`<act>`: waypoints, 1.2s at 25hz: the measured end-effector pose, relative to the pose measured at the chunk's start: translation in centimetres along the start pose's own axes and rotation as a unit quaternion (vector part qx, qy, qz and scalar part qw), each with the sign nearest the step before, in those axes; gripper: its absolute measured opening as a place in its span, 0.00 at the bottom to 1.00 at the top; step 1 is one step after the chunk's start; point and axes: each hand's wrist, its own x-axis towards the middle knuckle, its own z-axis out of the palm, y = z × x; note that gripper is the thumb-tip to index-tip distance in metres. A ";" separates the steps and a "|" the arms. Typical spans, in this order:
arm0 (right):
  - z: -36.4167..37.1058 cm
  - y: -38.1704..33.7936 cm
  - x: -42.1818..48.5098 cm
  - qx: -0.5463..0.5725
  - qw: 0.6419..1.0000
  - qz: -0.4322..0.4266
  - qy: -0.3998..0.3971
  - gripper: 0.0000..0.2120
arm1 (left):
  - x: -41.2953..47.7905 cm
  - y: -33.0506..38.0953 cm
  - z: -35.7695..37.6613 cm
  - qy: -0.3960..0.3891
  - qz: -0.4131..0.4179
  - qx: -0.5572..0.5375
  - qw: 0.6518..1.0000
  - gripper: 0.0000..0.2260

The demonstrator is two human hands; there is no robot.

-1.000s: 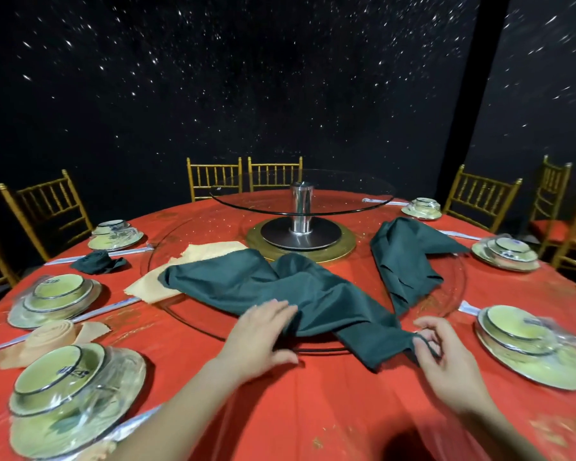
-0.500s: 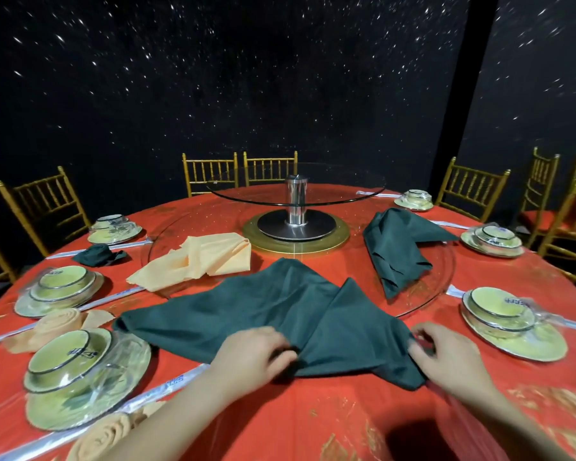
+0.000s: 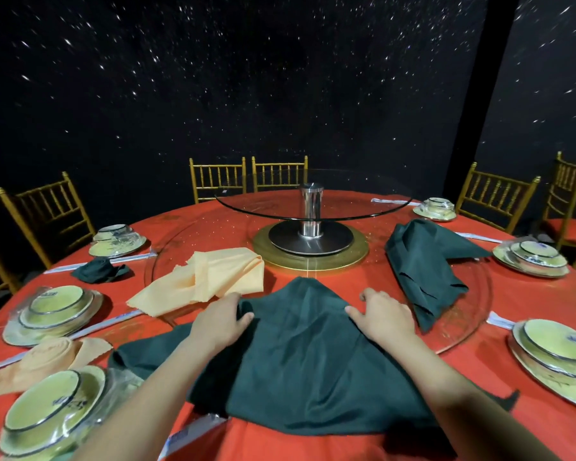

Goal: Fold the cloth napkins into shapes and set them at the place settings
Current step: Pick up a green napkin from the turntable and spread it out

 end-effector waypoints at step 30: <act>-8.7 8.6 -13.7 0.338 0.928 -0.066 0.141 0.00 | -20.6 5.6 -6.9 0.114 0.081 -0.233 0.962 0.13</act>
